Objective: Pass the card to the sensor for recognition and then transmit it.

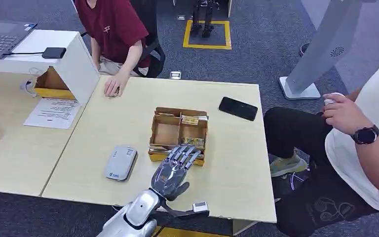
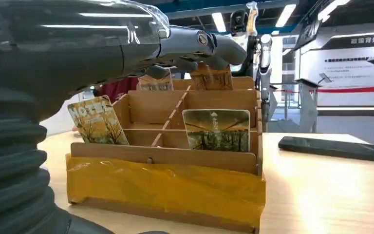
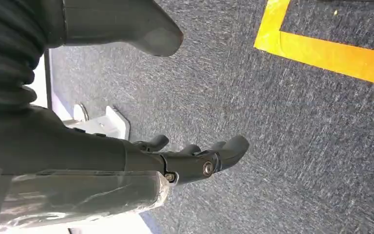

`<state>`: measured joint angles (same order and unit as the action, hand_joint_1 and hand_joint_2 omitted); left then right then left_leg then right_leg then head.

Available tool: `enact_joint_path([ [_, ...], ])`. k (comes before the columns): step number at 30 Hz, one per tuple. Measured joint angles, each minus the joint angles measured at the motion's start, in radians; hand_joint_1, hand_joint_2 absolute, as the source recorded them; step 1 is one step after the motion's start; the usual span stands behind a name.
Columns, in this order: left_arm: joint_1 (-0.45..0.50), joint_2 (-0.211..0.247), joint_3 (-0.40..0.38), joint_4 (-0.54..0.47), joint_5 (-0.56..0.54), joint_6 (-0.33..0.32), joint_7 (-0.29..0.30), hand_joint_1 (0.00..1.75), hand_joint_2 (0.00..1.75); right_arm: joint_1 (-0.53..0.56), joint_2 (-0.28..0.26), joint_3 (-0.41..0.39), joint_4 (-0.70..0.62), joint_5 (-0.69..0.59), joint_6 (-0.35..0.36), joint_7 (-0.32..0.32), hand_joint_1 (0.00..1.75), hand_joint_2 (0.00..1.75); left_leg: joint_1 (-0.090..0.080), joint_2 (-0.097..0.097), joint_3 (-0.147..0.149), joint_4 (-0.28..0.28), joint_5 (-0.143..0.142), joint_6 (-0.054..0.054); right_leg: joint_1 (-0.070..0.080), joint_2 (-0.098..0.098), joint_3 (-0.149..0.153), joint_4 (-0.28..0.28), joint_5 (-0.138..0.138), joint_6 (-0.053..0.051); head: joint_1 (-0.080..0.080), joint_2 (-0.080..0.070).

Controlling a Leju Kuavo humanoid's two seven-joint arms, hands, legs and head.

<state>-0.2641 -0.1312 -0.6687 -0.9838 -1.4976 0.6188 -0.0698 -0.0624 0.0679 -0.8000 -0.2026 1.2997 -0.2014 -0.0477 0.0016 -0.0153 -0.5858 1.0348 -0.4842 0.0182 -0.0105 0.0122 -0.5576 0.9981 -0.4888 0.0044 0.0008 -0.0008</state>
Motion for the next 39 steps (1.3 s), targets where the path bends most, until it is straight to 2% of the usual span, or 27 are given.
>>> enact_joint_path([
  [39,-0.062,-0.043,0.004,0.061,0.059,0.0,-0.005,0.0,1.75,-0.001,0.0,-0.001,0.0,0.035,0.003,-0.001,0.0,1.75,0.0,0.0,0.0,0.0,0.0,0.0,0.0,0.0,0.0,0.0,0.0,0.0,0.0,0.0],
])
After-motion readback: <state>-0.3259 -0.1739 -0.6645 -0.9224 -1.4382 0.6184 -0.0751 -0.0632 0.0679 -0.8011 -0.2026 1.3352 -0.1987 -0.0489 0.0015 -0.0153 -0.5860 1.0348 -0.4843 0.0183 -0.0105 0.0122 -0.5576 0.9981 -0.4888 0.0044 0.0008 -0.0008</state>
